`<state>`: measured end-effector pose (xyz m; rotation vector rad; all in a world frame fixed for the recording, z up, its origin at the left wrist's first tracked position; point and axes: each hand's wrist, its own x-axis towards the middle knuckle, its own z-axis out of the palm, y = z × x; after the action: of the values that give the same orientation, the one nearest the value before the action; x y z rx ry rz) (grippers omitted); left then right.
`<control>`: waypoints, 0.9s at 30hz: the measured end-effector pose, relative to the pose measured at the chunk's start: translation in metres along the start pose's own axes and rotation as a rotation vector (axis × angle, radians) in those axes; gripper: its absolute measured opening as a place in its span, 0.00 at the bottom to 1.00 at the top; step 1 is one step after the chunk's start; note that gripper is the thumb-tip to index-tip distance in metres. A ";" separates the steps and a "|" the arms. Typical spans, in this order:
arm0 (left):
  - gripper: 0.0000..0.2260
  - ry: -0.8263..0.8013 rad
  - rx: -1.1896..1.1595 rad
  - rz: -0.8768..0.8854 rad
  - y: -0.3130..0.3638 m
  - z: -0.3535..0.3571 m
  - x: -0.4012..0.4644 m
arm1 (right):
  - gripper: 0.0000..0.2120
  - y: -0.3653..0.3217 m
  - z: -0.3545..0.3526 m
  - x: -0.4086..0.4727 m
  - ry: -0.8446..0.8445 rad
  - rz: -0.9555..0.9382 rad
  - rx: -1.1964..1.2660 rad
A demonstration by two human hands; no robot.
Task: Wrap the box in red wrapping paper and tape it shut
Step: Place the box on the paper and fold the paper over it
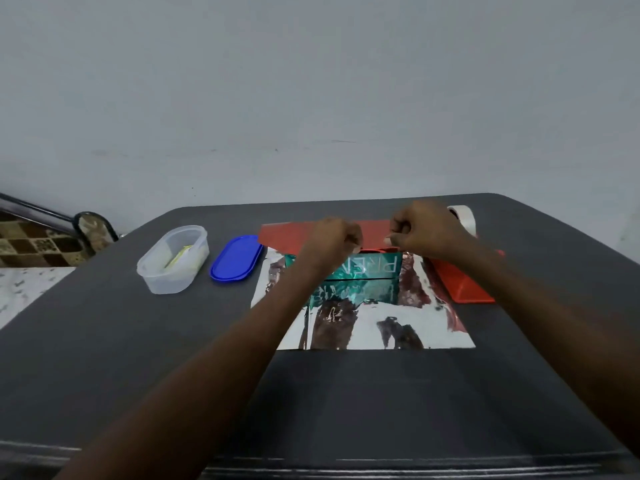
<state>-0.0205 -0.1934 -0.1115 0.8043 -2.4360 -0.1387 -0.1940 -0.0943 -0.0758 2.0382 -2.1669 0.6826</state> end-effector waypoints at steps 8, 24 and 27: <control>0.05 0.030 -0.076 -0.006 -0.002 0.003 -0.006 | 0.10 -0.001 0.019 0.020 -0.146 -0.049 -0.082; 0.04 -0.010 -0.105 -0.003 -0.008 0.001 -0.006 | 0.26 0.000 0.023 0.011 -0.082 -0.024 -0.439; 0.03 -0.023 -0.122 -0.014 -0.008 0.001 -0.005 | 0.24 0.004 0.024 0.009 -0.071 -0.032 -0.484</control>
<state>-0.0134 -0.1975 -0.1169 0.7701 -2.4174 -0.3002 -0.1935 -0.1116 -0.0955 1.8509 -2.0676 0.0632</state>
